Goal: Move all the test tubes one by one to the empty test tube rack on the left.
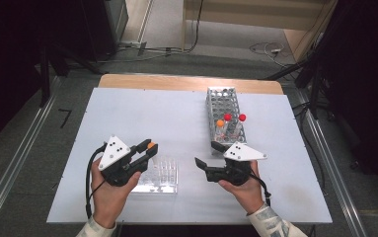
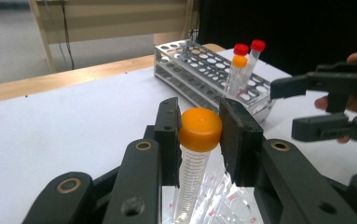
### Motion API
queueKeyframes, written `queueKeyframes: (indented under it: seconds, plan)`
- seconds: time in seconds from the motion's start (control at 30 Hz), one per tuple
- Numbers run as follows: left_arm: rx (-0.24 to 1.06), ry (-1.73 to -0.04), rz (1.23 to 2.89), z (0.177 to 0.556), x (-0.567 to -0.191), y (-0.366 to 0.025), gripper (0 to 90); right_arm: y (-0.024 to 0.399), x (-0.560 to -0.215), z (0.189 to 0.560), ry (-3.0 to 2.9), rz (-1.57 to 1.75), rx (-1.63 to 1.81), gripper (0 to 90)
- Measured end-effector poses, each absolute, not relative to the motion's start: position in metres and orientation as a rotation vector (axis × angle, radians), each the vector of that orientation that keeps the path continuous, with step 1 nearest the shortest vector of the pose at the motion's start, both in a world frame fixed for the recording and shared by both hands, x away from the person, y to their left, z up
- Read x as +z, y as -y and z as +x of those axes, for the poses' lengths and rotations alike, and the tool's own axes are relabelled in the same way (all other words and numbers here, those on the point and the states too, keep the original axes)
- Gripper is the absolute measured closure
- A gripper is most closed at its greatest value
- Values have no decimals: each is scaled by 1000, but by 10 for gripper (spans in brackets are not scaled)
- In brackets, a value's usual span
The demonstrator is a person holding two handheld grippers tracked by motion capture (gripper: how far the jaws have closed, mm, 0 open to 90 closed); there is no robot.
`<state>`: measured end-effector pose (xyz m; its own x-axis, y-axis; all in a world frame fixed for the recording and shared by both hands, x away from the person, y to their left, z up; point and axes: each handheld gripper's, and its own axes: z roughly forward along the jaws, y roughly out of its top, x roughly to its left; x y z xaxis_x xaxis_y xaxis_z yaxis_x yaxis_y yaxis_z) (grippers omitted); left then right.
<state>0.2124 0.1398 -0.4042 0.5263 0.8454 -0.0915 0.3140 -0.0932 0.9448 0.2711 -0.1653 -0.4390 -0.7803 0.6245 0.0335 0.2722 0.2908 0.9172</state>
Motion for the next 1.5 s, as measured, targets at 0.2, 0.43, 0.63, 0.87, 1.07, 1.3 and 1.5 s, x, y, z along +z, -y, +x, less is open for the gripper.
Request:
queueKeyframes:
  seconds: [0.2,0.43,0.63,0.87,1.07,1.3,1.5]
  plan:
    - [586,-1016,1683,213,-418,-139,708,167,-440,273,-2233,820,1477,215]
    - [559,-1032,1694,215,-427,-139,705,166,-441,273,-2234,820,1475,216]
    - [529,-1031,1679,215,-428,-140,656,167,-441,273,-2229,827,1465,217]
    - [536,-1059,1637,215,-427,-143,485,173,-443,278,-2154,885,1427,216]
    - [576,-1099,1589,216,-427,-147,315,182,-446,290,-2074,976,1383,236]
    - [564,-1104,1598,217,-429,-147,308,185,-454,310,-2028,1044,1325,281]
    - [562,-1104,1589,217,-428,-149,309,185,-456,323,-1997,1083,1323,329]
